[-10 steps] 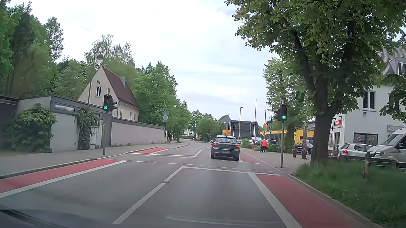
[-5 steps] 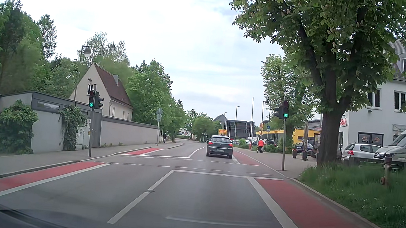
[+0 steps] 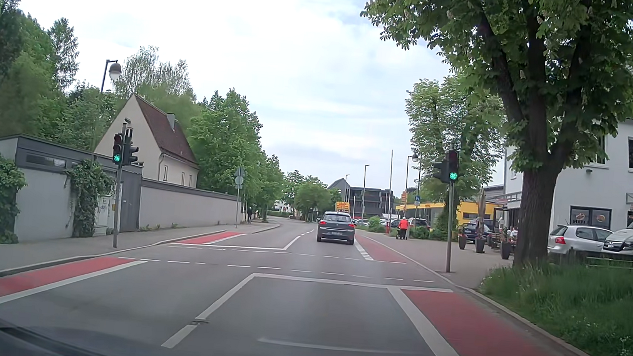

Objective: Follow the waypoints while adhering to traffic rules and regulations

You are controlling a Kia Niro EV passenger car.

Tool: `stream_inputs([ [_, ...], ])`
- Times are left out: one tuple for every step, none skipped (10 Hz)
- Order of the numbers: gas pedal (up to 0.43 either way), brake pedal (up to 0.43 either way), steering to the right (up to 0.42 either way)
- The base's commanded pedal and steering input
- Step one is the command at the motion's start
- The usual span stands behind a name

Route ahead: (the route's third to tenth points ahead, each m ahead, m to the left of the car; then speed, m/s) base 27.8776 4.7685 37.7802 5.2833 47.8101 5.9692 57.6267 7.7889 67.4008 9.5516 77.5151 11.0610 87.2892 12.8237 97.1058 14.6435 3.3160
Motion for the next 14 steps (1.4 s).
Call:
stream_inputs([
  [0.138,0.000,0.014],
  [0.138,0.000,0.009],
  [0.150,0.000,0.007],
  [0.177,0.000,0.006],
  [0.189,0.000,0.005],
  [0.189,0.000,0.003],
  [0.197,0.000,0.002],
  [0.189,0.000,0.002],
  [0.189,0.000,0.001],
  [0.189,0.000,0.000],
  [0.189,0.000,0.000],
  [0.197,0.000,0.000],
  [0.209,0.000,0.000],
  [0.228,0.000,0.000],
])
